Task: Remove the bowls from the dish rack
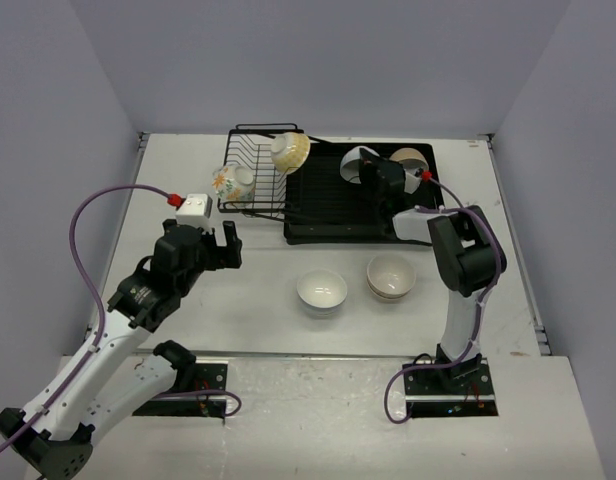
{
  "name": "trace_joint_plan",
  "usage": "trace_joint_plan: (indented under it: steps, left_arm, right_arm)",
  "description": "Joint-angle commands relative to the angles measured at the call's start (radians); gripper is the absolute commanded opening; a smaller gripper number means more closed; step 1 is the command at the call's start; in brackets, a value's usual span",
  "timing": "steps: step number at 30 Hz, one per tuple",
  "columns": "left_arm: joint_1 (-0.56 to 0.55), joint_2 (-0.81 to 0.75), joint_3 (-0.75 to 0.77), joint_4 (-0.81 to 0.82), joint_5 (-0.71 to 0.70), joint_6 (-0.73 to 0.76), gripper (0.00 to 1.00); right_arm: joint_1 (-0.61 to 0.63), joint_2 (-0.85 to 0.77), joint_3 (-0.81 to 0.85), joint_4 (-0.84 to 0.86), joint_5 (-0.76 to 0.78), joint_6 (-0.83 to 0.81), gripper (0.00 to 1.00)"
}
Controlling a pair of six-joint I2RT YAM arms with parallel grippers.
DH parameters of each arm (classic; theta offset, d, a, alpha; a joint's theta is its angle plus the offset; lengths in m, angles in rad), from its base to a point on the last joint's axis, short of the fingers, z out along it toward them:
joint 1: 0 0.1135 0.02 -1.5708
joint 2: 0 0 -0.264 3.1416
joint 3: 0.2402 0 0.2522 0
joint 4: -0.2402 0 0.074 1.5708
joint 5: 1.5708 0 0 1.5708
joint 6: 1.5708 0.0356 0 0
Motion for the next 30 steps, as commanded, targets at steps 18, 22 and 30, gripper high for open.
trace_joint_plan:
  steps: [18, 22, 30]
  left_arm:
    - [0.004, 0.006, -0.005, 0.042, 0.025, 0.034, 1.0]
    - [0.004, 0.007, -0.005, 0.042, 0.029, 0.034, 1.0]
    - [0.004, 0.012, -0.005, 0.045, 0.034, 0.036, 1.0]
  right_arm:
    - [0.015, 0.047, -0.073, 0.621, 0.029, -0.086, 0.0]
    - [0.015, 0.064, -0.057, 0.693, 0.019, -0.117, 0.0]
    - [0.015, 0.088, -0.033, 0.807, -0.034, -0.171, 0.0]
